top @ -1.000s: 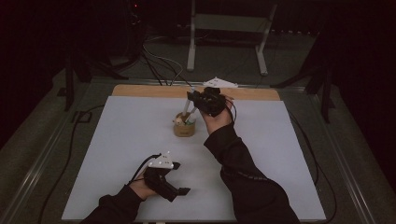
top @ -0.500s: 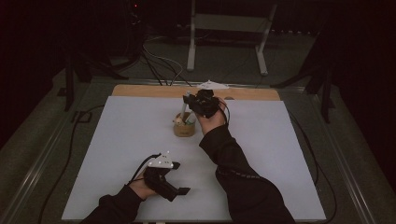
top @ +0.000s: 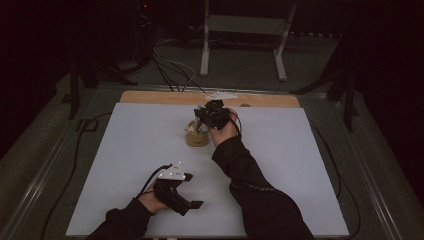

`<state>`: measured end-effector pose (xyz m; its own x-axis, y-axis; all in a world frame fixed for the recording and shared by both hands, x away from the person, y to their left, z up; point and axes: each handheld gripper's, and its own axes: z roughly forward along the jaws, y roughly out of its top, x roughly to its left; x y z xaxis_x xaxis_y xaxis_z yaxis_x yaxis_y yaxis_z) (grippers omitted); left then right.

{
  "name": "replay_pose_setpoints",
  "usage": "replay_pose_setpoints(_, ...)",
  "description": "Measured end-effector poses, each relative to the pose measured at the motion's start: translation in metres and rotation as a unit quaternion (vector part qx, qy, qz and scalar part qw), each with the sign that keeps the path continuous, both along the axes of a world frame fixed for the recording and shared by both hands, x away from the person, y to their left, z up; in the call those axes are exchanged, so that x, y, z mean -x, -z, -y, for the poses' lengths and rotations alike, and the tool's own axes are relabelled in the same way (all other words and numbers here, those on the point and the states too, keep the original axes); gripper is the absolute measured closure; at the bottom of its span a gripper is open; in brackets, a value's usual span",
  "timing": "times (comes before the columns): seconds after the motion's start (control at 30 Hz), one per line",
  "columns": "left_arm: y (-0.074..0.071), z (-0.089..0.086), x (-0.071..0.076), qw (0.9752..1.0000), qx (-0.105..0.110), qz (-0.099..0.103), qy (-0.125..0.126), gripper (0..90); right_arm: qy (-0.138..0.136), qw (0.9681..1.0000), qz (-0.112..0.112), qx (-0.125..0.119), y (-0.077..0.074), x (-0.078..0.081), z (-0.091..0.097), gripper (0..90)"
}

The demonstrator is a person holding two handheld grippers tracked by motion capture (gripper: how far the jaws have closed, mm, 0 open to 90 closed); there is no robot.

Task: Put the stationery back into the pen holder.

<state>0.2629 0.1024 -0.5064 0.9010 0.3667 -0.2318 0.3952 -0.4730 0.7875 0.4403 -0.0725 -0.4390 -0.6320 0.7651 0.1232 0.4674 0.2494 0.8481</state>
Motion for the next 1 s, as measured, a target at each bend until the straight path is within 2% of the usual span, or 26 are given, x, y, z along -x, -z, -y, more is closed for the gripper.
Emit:
replay_pose_setpoints(0.17, 0.000, 0.000, 0.000, 1.0000, 0.000, 0.000, 0.001, 0.5, -0.006, 0.9999, -0.013, 0.009, 0.006, -0.001, -0.003, 77.9)
replay_pose_setpoints(0.23, 0.000, 0.000, 0.000, 1.0000, 0.001, 0.000, 0.001, 0.5, -0.012, 0.9995, -0.029, 0.011, 0.008, -0.003, -0.004, 76.8)
replay_pose_setpoints(0.3, 0.000, 0.000, 0.000, 1.0000, 0.001, 0.000, 0.001, 0.5, -0.008, 0.9993, -0.036, 0.000, 0.008, -0.005, -0.004, 57.9)
replay_pose_setpoints(0.37, 0.000, 0.000, 0.000, 1.0000, 0.002, 0.000, 0.001, 0.5, -0.002, 0.9996, -0.028, -0.007, 0.004, -0.004, -0.003, 42.8)
replay_pose_setpoints(0.5, 0.000, -0.001, -0.001, 1.0000, 0.001, 0.001, 0.000, 0.5, -0.001, 0.9997, -0.013, -0.021, -0.007, -0.001, 0.002, 27.5)
replay_pose_setpoints(0.63, 0.000, 0.000, 0.000, 1.0000, 0.002, 0.001, 0.000, 0.5, -0.002, 0.9995, -0.006, -0.030, -0.016, 0.003, 0.009, 16.5)
replay_pose_setpoints(0.67, 0.000, 0.000, 0.000, 1.0000, 0.002, 0.001, 0.000, 0.5, -0.014, 0.9993, -0.012, -0.033, -0.017, 0.003, 0.011, 12.5)
replay_pose_setpoints(0.7, 0.000, 0.000, 0.000, 1.0000, 0.001, 0.001, 0.001, 0.5, -0.022, 0.9989, -0.017, -0.038, -0.018, 0.004, 0.014, 11.2)
replay_pose_setpoints(0.77, 0.000, 0.000, 0.000, 1.0000, 0.002, 0.001, 0.001, 0.5, -0.022, 0.9991, -0.014, -0.032, -0.019, 0.007, 0.017, 10.9)
replay_pose_setpoints(0.83, 0.000, 0.000, 0.000, 1.0000, 0.001, 0.002, 0.002, 0.5, -0.027, 0.9989, -0.021, -0.031, -0.020, 0.009, 0.020, 8.0)
replay_pose_setpoints(0.93, 0.000, 0.000, 0.000, 1.0000, 0.002, 0.001, 0.001, 0.5, -0.036, 0.9988, -0.020, -0.026, -0.021, 0.013, 0.024, 2.4)
replay_pose_setpoints(1.0, 0.000, 0.000, 0.000, 1.0000, 0.001, 0.001, 0.002, 0.5, -0.039, 0.9988, -0.019, -0.024, -0.021, 0.017, 0.027, 2.2)
